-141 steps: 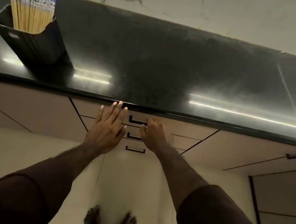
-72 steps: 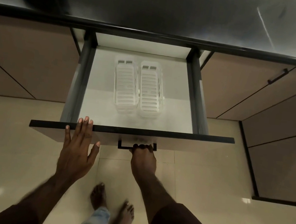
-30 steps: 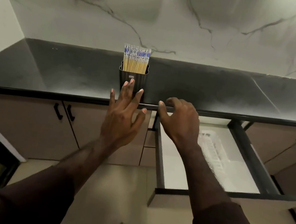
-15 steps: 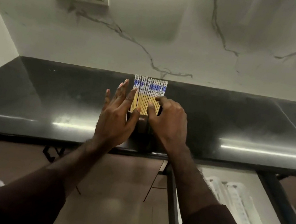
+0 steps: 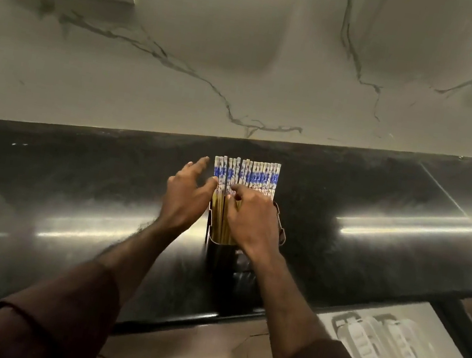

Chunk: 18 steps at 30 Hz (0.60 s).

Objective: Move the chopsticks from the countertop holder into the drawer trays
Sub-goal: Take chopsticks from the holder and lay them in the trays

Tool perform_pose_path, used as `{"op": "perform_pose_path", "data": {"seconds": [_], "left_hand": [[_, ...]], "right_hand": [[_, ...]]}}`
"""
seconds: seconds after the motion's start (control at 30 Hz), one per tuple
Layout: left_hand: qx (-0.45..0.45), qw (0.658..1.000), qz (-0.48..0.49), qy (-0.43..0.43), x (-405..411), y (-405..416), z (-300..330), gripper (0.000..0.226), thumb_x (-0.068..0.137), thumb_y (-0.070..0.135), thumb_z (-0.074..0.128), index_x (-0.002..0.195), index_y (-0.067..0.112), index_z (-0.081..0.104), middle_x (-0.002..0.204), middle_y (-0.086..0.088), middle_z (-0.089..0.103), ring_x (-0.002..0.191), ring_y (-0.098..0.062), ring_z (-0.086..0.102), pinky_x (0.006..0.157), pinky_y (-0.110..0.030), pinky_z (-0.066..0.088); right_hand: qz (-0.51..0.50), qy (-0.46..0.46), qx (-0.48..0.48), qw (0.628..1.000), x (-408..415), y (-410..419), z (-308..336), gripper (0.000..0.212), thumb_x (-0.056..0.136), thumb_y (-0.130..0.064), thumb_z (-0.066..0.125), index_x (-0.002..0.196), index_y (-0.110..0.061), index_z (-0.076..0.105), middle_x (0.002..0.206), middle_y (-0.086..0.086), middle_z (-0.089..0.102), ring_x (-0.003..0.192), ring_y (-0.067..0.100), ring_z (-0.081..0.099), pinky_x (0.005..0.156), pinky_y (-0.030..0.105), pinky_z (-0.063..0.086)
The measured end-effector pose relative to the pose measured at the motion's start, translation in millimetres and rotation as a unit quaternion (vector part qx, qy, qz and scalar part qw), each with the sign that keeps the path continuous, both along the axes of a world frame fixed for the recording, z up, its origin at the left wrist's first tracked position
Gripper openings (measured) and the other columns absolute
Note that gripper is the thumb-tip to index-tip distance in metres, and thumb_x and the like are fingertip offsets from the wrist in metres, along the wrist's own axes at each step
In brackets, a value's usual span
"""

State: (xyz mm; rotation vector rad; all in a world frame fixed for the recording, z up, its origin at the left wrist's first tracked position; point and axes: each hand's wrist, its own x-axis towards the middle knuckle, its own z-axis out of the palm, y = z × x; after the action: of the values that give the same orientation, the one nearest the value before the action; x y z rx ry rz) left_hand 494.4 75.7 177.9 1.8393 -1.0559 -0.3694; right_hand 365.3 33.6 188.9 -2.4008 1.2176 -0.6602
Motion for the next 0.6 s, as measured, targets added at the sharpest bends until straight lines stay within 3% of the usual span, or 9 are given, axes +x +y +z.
{"op": "perform_pose_path", "data": {"seconds": [0.1,0.13,0.23,0.37,0.5,0.6], "left_hand": [[-0.016,0.998,-0.033,0.041,7,-14,-3,0.05,0.093,0.018,0.063,0.14,0.013,0.048,0.125,0.009,0.059,0.104,0.013,0.054,0.091,-0.009,0.044],[-0.022,0.998,-0.034,0.058,8,-17,-5,0.05,0.092,0.018,0.064,0.139,0.013,0.048,0.122,0.009,0.061,0.1,0.013,0.056,0.088,-0.008,0.045],[-0.038,0.992,-0.009,0.119,16,-29,-14,0.054,0.089,0.02,0.068,0.138,0.012,0.05,0.118,0.0,0.07,0.104,-0.001,0.065,0.096,-0.029,0.052],[-0.057,0.983,-0.024,0.171,17,-35,-19,0.036,0.088,0.009,0.068,0.123,0.014,0.064,0.098,0.011,0.071,0.085,0.012,0.066,0.076,-0.012,0.054],[-0.086,0.968,-0.032,0.234,18,-39,-22,0.028,0.085,0.003,0.07,0.109,0.017,0.069,0.096,0.001,0.075,0.088,-0.007,0.072,0.08,-0.024,0.058],[-0.09,0.954,-0.05,0.283,19,-39,-23,0.026,0.083,0.0,0.071,0.105,0.014,0.07,0.093,-0.002,0.076,0.087,-0.013,0.073,0.075,-0.025,0.059]], "right_hand": [[-0.017,0.01,0.011,1.0,16,-8,-8,0.031,0.099,-0.027,0.053,0.127,-0.018,0.062,0.114,0.002,0.07,0.1,0.012,0.065,0.092,0.027,0.051],[-0.017,0.015,0.014,1.0,20,-10,-12,0.029,0.099,-0.027,0.053,0.125,-0.018,0.063,0.111,0.001,0.071,0.098,0.013,0.066,0.091,0.03,0.054],[-0.015,0.035,0.015,0.999,30,-17,-22,0.024,0.098,-0.029,0.053,0.117,-0.019,0.064,0.104,-0.001,0.07,0.091,0.012,0.066,0.085,0.035,0.057],[-0.027,0.034,0.026,0.999,33,-19,-30,0.022,0.099,-0.03,0.052,0.114,-0.019,0.065,0.1,-0.001,0.07,0.087,0.011,0.065,0.081,0.031,0.056],[-0.028,0.033,0.039,0.998,33,-19,-35,0.022,0.098,-0.03,0.053,0.113,-0.018,0.065,0.097,-0.001,0.071,0.083,0.01,0.064,0.078,0.027,0.055],[-0.017,0.023,0.05,0.998,32,-22,-33,0.02,0.098,-0.028,0.055,0.11,-0.017,0.065,0.094,0.0,0.071,0.08,0.01,0.064,0.074,0.024,0.054]]}}
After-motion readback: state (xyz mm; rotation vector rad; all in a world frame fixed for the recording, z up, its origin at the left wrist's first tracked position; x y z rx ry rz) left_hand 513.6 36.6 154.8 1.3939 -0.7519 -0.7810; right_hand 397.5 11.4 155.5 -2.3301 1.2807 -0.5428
